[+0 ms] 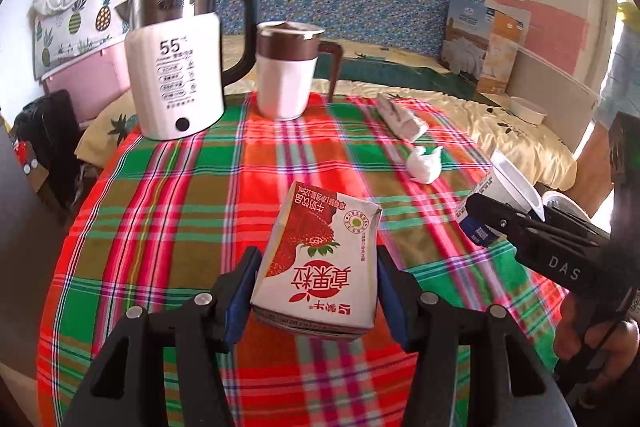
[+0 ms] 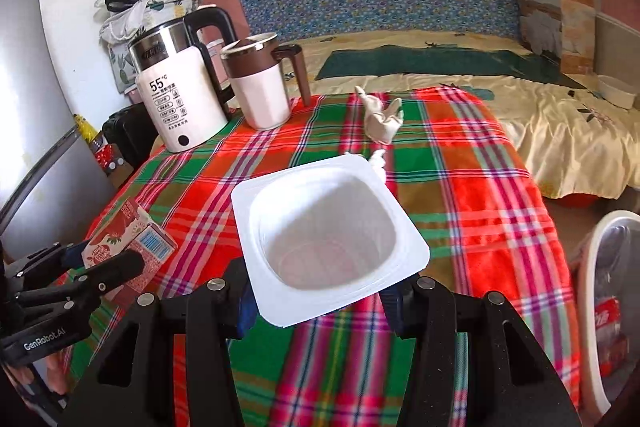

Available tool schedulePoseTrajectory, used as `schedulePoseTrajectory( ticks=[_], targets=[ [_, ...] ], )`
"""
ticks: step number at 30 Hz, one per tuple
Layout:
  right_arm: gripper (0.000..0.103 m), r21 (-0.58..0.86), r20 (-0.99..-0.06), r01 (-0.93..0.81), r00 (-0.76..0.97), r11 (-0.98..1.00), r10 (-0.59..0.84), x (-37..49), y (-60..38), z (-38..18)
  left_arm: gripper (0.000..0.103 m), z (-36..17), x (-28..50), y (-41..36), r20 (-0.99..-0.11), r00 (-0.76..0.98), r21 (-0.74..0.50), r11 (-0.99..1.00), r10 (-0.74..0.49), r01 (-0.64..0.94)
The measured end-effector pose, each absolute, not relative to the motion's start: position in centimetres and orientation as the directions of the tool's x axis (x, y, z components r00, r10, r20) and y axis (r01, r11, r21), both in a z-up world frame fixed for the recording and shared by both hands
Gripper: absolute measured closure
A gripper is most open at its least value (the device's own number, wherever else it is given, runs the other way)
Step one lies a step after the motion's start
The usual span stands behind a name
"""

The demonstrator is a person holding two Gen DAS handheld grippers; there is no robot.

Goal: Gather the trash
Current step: 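Carry the pink carton and yogurt cup over the white bin with both tools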

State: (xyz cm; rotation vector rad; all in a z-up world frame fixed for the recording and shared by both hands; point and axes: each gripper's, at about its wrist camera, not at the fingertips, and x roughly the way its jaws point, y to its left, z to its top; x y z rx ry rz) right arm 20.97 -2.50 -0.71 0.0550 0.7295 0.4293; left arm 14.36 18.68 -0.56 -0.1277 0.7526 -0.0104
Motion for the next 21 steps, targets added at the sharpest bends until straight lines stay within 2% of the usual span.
schedulePoseTrajectory(
  ticks=[12, 21],
  targets=[
    [0.053, 0.216, -0.612, -0.276, 0.709, 0.937, 0.350, 18.7, -9.2, 1.0, 0.047, 1.5, 13.8, 12.8, -0.669, 0.742, -0.063, 0.998, -0.049, 0.009],
    [0.053, 0.207, -0.596, -0.187, 0.754, 0.960, 0.275, 16.9, -15.1, 2.1, 0.047, 2.9, 13.8, 6.8, -0.646, 0.753, -0.060, 0.992, -0.124, 0.112]
  ],
)
